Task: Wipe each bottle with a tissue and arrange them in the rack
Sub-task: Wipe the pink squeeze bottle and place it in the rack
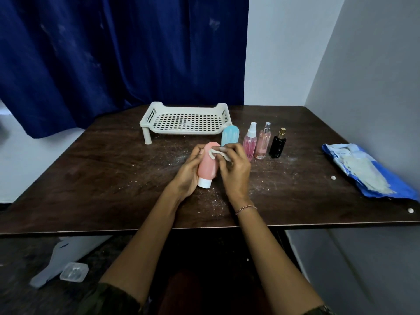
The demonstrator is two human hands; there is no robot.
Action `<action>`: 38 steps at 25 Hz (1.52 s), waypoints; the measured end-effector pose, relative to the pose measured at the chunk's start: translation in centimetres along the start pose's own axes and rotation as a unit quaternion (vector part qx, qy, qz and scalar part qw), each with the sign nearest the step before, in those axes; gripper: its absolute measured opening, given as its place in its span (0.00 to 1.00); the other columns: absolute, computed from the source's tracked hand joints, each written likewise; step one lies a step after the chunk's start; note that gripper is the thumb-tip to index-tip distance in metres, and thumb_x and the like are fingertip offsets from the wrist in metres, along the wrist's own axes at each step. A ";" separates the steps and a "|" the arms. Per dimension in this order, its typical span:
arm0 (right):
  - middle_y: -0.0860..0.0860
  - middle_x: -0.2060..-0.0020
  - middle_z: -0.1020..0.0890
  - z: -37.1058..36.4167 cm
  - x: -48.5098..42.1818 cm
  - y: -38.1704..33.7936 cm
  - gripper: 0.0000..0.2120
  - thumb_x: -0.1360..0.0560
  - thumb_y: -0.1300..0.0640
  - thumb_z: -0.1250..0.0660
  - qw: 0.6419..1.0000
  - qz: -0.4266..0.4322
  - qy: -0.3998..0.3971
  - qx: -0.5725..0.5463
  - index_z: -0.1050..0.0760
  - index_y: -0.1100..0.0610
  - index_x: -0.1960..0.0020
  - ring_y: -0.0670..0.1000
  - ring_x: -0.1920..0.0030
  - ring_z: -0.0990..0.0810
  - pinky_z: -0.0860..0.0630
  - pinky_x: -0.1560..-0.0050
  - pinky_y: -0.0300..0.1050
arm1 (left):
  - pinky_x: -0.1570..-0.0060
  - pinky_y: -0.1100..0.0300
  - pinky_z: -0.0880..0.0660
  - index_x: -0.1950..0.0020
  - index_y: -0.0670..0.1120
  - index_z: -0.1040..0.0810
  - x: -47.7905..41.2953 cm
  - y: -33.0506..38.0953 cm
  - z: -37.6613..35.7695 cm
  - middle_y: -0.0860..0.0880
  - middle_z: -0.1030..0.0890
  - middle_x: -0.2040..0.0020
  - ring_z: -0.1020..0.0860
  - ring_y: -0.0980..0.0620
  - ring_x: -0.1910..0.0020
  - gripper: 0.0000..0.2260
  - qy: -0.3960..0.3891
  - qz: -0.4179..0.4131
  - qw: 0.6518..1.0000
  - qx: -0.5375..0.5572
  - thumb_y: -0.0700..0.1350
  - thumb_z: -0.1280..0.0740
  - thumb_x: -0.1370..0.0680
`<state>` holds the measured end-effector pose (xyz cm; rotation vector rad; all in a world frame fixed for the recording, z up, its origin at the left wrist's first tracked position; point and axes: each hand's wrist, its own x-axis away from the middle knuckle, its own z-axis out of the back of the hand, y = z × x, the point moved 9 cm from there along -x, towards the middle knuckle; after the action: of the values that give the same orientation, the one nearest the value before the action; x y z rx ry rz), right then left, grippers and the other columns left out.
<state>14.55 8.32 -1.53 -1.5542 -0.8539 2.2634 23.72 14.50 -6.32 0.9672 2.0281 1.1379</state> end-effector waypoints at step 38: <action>0.51 0.55 0.23 -0.2 -0.3 1.9 0.09 0.30 0.67 0.29 0.997 -0.057 -0.024 -0.046 0.19 0.61 0.51 0.43 0.53 0.24 0.29 0.50 0.26 | 0.65 0.56 0.21 0.44 0.48 0.30 -0.9 0.0 2.0 0.46 0.22 0.51 0.21 0.51 0.61 0.10 0.060 -0.012 0.998 -0.017 0.48 0.50 0.17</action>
<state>15.08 6.77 -2.50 -1.4536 -1.0450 2.2181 25.75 14.63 -7.04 0.8753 2.1018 1.2391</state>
